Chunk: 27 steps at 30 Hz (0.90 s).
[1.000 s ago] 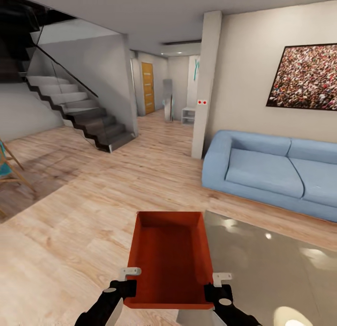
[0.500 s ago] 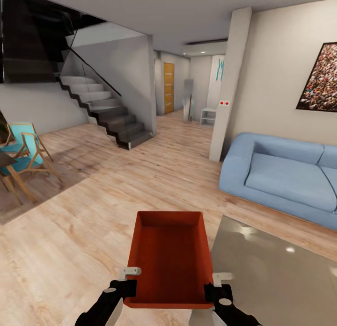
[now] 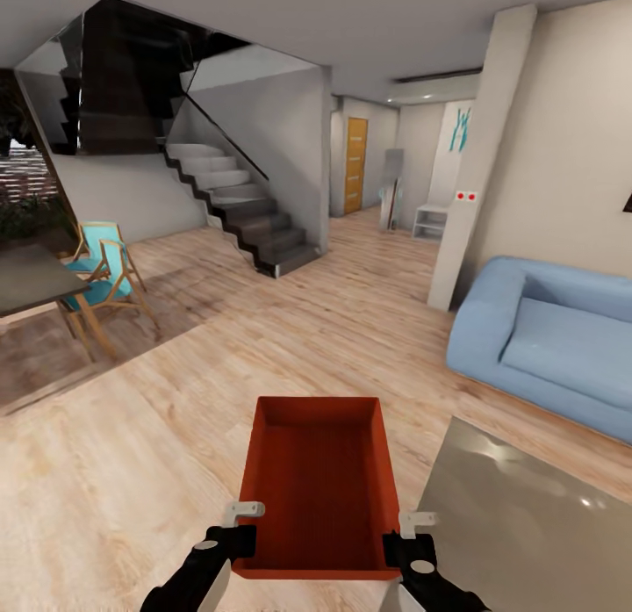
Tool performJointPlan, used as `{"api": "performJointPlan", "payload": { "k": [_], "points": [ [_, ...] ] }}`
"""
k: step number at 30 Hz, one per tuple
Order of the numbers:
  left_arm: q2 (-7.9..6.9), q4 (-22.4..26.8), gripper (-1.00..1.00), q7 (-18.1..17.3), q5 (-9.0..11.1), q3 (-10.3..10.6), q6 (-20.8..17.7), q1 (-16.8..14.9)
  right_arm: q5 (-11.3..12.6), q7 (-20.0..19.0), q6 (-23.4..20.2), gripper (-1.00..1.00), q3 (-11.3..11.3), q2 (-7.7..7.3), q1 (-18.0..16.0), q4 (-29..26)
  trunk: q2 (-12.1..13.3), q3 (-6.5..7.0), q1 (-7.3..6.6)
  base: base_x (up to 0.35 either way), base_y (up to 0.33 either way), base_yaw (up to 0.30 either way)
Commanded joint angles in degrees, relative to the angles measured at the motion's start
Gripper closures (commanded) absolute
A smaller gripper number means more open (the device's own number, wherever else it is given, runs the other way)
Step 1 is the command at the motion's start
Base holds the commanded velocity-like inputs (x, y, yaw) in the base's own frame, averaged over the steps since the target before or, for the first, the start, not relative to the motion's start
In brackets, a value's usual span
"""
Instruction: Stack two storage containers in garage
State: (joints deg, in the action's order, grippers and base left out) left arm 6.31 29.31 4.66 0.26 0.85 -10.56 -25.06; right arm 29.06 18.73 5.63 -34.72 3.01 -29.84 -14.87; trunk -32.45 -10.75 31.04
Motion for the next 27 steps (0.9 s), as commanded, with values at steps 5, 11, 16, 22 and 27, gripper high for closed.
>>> {"api": "performJointPlan", "payload": {
  "k": [5,11,16,22,27],
  "points": [
    [0.02,0.31,1.00,0.53,-0.34,0.26,-0.34,-0.08,1.79,2.01,-0.21,1.00,-0.26,-0.03,-0.04,0.46,-0.09,-0.09,0.02,0.000,0.000,0.274],
    [-0.03,0.31,1.00,0.53,-0.35,0.22,-0.38,-0.07,1.79,2.01,-0.27,1.00,-0.26,-0.10,-0.02,0.46,-0.09,-0.09,0.02,0.014,0.000,0.174],
    [-0.10,0.29,1.00,0.47,-0.35,0.21,-0.28,-0.07,1.79,2.01,-0.27,1.00,-0.26,-0.09,-0.02,0.46,-0.09,-0.09,0.02,0.220,0.000,0.018],
    [-0.15,0.28,1.00,0.38,-0.35,0.20,-0.26,-0.08,1.79,2.01,-0.27,1.00,-0.26,-0.11,-0.03,0.46,-0.09,-0.09,0.02,0.313,0.000,0.002],
    [-0.15,0.31,1.00,0.28,-0.35,0.20,-0.25,-0.08,1.79,2.01,-0.27,1.00,-0.26,-0.11,-0.04,0.46,-0.09,-0.09,0.02,0.322,0.000,0.000]
  ]
}}
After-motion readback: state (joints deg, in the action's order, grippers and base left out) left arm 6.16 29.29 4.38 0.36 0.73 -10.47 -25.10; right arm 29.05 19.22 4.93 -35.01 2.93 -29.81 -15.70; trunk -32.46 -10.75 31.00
